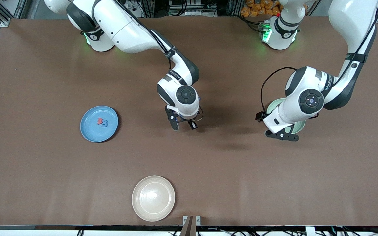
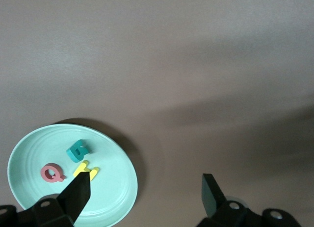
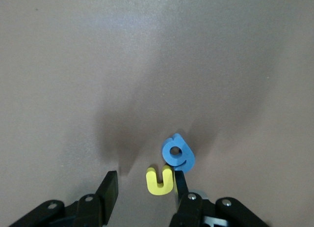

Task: Sort upper and lower case letters into plates
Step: 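Place the R on the green plate while the right gripper reaches the u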

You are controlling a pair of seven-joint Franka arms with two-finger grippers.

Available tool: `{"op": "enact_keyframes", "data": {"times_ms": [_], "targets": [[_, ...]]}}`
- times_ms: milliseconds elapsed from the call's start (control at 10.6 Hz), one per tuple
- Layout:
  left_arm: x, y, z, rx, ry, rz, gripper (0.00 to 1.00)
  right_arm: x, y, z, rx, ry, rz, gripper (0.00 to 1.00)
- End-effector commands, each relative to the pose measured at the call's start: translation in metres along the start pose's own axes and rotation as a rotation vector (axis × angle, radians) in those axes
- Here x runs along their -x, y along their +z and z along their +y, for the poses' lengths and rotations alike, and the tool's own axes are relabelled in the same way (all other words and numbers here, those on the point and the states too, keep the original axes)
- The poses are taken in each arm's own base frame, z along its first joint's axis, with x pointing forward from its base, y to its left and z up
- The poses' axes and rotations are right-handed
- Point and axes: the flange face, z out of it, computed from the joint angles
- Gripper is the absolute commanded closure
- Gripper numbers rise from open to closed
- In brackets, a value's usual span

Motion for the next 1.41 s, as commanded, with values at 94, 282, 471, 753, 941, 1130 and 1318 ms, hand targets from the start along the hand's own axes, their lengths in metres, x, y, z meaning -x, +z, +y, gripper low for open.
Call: {"op": "enact_keyframes", "data": {"times_ms": [94, 282, 471, 753, 941, 1130, 1318], "targets": [[-0.0016, -0.0108, 0.0148, 0.024, 0.012, 0.003, 0.0, 0.0088, 0.0066, 0.0047, -0.017, 0.005, 0.014, 0.46], [-0.0019, -0.0093, 0.0148, 0.025, 0.015, 0.002, 0.0, 0.0093, 0.0078, 0.0039, -0.023, 0.01, 0.006, 0.45], [-0.0015, -0.0077, 0.0148, 0.025, 0.013, -0.002, 0.0, 0.0092, 0.0091, 0.0042, -0.02, 0.01, 0.007, 0.44], [-0.0018, -0.0079, 0.0139, 0.025, 0.013, -0.001, 0.0, 0.0092, 0.0097, 0.0047, -0.017, 0.013, 0.004, 0.44], [-0.0018, -0.0069, 0.0138, 0.025, 0.014, -0.004, 0.0, 0.0095, 0.0134, 0.0064, -0.011, 0.012, 0.002, 0.43], [-0.0015, -0.0054, 0.0139, 0.026, 0.015, -0.007, 0.0, 0.0094, 0.0145, 0.0066, -0.01, 0.012, 0.003, 0.43], [-0.0018, -0.003, 0.0139, 0.028, 0.015, -0.011, 0.0, 0.0084, 0.0143, 0.006, -0.011, 0.013, 0.001, 0.43]]}}
